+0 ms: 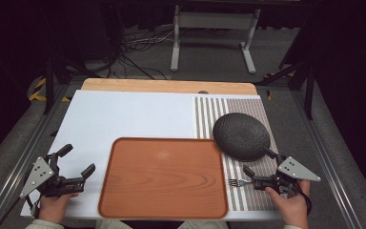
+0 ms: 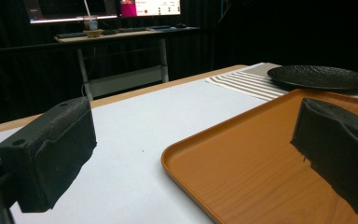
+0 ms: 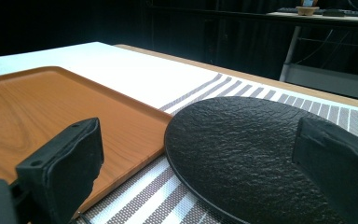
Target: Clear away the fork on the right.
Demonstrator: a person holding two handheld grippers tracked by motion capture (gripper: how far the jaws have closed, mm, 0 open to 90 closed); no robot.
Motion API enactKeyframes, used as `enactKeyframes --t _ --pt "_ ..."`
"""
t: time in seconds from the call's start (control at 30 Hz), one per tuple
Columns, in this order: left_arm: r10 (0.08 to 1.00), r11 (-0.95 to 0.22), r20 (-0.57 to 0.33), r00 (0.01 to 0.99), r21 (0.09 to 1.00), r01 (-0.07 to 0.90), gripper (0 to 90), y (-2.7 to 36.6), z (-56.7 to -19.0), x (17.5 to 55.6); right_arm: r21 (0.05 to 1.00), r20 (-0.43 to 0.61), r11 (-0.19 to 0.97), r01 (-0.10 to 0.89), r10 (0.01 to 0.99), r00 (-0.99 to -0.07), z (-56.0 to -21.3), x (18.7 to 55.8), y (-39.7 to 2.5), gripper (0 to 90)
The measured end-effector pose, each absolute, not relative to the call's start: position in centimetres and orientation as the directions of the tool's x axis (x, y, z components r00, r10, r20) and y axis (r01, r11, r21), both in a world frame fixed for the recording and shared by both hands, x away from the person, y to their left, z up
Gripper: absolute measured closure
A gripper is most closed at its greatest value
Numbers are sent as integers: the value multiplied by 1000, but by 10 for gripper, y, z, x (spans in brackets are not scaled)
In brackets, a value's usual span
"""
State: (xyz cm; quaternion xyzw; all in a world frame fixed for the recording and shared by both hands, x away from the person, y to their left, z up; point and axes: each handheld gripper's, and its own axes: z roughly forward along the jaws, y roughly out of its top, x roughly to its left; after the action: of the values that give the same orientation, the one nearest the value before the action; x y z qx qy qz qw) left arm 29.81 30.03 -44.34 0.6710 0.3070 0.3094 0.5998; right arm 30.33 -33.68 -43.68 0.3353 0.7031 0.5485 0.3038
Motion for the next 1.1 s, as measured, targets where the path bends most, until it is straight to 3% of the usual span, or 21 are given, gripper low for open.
enactKeyframes --t 0.43,1.1 --pt "786 -84 39 616 995 44 5 301 -444 298 972 -53 179 152 796 -603 -435 303 -335 35" --pt "786 -85 42 617 996 41 5 301 -443 298 953 -45 231 195 746 -665 -399 313 -334 26"
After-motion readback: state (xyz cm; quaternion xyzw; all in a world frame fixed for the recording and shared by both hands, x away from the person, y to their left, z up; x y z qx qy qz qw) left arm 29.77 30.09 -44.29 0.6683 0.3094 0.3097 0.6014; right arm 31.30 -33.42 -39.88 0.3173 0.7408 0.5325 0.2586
